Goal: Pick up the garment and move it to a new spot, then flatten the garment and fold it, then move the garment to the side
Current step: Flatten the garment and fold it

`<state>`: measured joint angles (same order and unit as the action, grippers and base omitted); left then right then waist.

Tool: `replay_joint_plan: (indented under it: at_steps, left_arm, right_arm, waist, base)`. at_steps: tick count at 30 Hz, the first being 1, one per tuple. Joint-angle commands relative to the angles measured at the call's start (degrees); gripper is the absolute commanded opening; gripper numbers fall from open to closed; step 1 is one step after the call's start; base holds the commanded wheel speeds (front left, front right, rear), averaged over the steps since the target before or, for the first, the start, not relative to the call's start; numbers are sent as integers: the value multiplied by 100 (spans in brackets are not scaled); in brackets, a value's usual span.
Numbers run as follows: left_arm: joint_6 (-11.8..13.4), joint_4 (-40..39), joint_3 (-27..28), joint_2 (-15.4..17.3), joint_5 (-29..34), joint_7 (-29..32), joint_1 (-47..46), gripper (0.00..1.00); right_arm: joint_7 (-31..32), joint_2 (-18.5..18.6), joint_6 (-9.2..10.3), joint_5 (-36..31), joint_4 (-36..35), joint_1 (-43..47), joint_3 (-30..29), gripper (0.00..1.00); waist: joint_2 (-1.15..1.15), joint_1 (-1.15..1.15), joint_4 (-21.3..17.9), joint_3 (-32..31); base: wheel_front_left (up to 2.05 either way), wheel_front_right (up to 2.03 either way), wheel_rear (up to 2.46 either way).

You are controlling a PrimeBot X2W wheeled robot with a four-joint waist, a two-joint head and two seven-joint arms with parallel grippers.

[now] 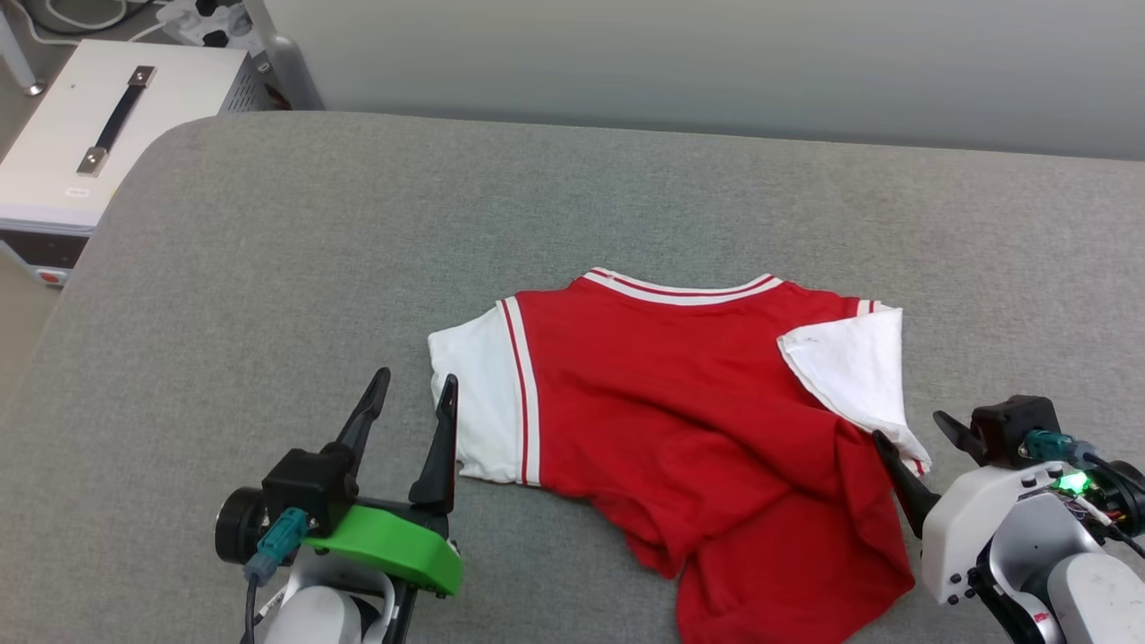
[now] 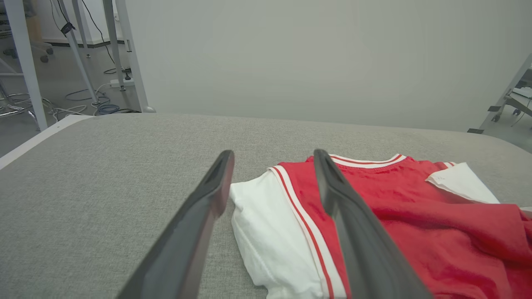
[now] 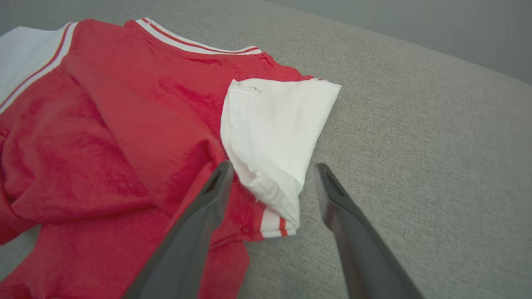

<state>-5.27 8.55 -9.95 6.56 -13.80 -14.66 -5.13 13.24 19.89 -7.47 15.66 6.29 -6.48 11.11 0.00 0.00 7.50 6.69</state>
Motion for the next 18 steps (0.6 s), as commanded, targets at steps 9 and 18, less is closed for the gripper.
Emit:
replay_joint_plan:
  at_steps: [9, 18]
  left_arm:
    - [-98, 70, 129, -132, 118, -33, -181, 100]
    - [-147, 135, 183, -199, 187, -33, -212, 100]
  right_arm:
    - [198, -82, -2, -49, 257, -237, -46, 43]
    - [92, -288, -2, 124, 341, -285, -330, 0]
  waist:
    - [0, 0, 117, 183]
    - [0, 0, -2, 205]
  base:
    - [0, 0, 0]
    - [0, 0, 0]
